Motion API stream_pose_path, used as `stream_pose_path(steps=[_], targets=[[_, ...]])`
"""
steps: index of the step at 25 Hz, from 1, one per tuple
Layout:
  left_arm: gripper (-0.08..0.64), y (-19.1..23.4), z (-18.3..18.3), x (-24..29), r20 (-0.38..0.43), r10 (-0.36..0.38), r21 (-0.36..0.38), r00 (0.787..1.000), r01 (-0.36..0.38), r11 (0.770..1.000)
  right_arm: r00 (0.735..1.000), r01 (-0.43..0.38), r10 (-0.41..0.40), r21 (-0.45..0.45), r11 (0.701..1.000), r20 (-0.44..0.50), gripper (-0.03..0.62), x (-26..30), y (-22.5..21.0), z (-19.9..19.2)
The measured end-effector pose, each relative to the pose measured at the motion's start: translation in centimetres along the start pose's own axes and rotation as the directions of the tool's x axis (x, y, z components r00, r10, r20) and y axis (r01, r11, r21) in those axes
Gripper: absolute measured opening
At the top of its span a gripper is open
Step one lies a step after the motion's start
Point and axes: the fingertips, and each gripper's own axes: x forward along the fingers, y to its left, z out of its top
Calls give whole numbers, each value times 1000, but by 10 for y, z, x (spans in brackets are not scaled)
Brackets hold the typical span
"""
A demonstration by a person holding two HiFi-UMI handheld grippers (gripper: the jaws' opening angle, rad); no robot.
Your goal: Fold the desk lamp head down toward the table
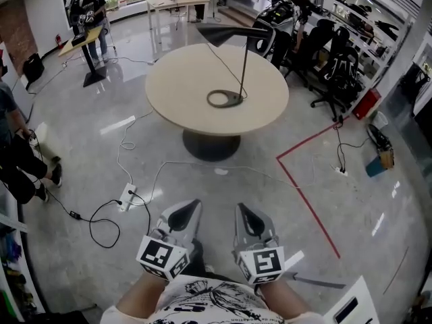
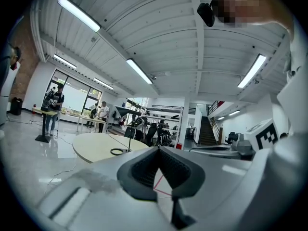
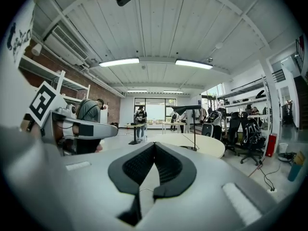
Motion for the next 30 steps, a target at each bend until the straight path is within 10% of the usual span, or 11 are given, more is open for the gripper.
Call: stream_pose_path(steps=[30], targets=[[6, 241, 93, 218, 72, -131, 23, 989, 130, 991, 995, 91, -89, 28, 996, -41, 9, 301, -102, 57]])
